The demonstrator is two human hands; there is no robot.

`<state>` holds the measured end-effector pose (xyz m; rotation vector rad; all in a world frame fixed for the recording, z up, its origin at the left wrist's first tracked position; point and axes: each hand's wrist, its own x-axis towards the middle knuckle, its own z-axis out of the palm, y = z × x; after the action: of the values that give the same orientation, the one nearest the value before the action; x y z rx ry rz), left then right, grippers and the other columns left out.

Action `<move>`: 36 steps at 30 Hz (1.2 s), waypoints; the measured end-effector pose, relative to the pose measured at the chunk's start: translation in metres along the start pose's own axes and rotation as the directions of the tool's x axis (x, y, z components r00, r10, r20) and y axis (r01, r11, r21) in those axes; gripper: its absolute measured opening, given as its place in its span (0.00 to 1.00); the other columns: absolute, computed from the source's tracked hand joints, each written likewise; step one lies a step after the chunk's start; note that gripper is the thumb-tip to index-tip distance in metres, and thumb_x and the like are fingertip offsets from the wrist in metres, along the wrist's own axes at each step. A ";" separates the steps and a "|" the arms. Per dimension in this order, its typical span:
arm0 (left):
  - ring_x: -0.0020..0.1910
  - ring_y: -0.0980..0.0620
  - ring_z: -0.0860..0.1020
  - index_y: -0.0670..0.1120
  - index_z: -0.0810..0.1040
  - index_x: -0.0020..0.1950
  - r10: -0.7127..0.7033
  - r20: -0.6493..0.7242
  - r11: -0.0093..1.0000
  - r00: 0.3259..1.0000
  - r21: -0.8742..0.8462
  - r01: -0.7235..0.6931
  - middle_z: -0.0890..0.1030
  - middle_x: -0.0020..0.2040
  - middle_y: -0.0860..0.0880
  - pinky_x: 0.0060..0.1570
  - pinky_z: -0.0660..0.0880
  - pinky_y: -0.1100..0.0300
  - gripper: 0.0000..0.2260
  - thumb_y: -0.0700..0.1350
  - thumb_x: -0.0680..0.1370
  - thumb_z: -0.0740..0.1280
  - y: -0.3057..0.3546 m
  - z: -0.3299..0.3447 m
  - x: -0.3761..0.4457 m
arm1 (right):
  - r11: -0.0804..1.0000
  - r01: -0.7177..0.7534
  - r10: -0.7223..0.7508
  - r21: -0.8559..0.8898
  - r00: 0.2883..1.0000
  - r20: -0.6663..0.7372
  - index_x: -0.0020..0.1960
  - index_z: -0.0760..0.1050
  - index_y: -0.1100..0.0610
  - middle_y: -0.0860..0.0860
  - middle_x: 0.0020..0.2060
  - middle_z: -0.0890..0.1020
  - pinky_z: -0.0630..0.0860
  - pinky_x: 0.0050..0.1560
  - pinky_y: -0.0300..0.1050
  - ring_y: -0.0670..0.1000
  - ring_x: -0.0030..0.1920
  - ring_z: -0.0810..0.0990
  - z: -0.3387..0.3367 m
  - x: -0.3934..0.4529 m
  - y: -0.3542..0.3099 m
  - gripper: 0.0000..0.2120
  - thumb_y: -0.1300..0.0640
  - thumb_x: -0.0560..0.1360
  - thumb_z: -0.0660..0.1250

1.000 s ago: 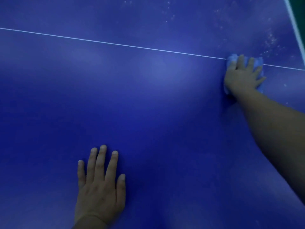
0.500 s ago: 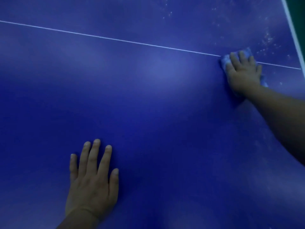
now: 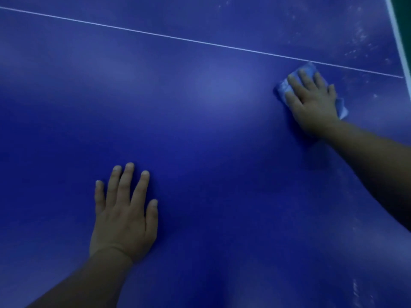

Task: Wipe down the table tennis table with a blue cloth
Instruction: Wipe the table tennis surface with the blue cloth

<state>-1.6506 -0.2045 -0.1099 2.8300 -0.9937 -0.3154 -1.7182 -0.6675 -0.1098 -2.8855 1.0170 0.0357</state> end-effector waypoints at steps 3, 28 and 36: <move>0.79 0.43 0.52 0.43 0.65 0.77 0.005 -0.007 1.000 1.000 -0.008 -0.005 0.59 0.79 0.41 0.76 0.45 0.39 0.29 0.56 0.79 0.48 -0.001 0.000 -0.001 | 0.984 0.179 -0.179 -0.019 0.984 0.006 0.78 0.59 0.44 0.51 0.79 0.59 0.51 0.72 0.72 0.61 0.79 0.54 0.012 -0.065 -0.020 0.29 0.37 0.79 0.46; 0.80 0.43 0.47 0.44 0.52 0.80 0.056 -0.066 0.998 0.996 0.027 -0.054 0.50 0.81 0.41 0.76 0.41 0.39 0.30 0.58 0.82 0.47 0.004 -0.002 -0.032 | 0.723 0.690 -0.683 0.030 0.709 0.176 0.78 0.58 0.39 0.49 0.79 0.58 0.54 0.72 0.71 0.63 0.79 0.54 0.026 -0.449 -0.038 0.25 0.38 0.82 0.54; 0.77 0.40 0.60 0.38 0.69 0.74 0.359 0.004 0.932 0.933 -0.054 -0.359 0.64 0.77 0.38 0.74 0.53 0.36 0.30 0.57 0.81 0.50 -0.014 0.014 -0.208 | 0.979 -0.151 0.149 0.137 0.988 0.028 0.79 0.57 0.40 0.47 0.80 0.52 0.41 0.75 0.68 0.59 0.80 0.46 0.031 -0.381 -0.123 0.25 0.39 0.82 0.48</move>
<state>-1.8038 -0.0638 -0.0941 2.5317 -1.4515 -0.3130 -1.9376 -0.3310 -0.1130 -2.6747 1.1822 -0.0009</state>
